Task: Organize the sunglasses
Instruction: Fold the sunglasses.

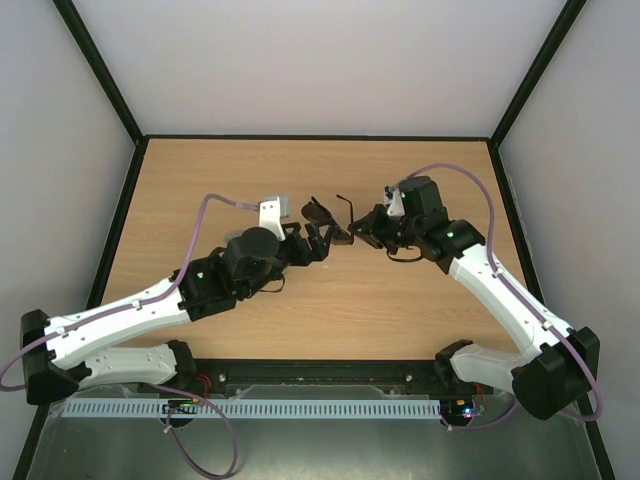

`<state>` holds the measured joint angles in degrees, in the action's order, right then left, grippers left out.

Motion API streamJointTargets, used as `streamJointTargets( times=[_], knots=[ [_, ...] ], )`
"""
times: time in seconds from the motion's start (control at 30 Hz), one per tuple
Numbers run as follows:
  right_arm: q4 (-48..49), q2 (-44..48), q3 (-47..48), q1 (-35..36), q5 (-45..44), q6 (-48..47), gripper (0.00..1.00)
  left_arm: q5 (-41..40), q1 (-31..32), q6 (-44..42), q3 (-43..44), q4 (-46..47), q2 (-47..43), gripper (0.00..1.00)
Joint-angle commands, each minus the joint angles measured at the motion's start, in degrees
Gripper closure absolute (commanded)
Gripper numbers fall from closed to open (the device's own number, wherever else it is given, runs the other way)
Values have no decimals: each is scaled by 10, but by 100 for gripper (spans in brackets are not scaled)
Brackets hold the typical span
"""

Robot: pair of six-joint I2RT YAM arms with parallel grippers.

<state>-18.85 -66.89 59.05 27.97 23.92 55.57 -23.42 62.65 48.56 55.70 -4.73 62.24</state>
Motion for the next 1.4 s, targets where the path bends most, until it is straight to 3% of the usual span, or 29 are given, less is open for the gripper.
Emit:
streamJointTargets(
  times=[0.0, 0.23, 0.37, 0.9, 1.37],
  knots=[
    [1, 21, 7, -3, 7, 10, 99, -6, -5, -25, 32, -39, -32, 0],
    [29, 20, 4, -4, 42, 47, 99, -3, -27, -19, 8, -35, -66, 0],
    [33, 14, 6, -4, 49, 56, 99, 39, -46, -25, 1, -11, -64, 0],
    [16, -13, 19, -3, 11, 34, 99, 91, -46, -33, 45, 6, 3, 0],
    [12, -15, 17, 15, -14, 27, 99, 101, -61, -10, 92, -52, 54, 0]
  ],
)
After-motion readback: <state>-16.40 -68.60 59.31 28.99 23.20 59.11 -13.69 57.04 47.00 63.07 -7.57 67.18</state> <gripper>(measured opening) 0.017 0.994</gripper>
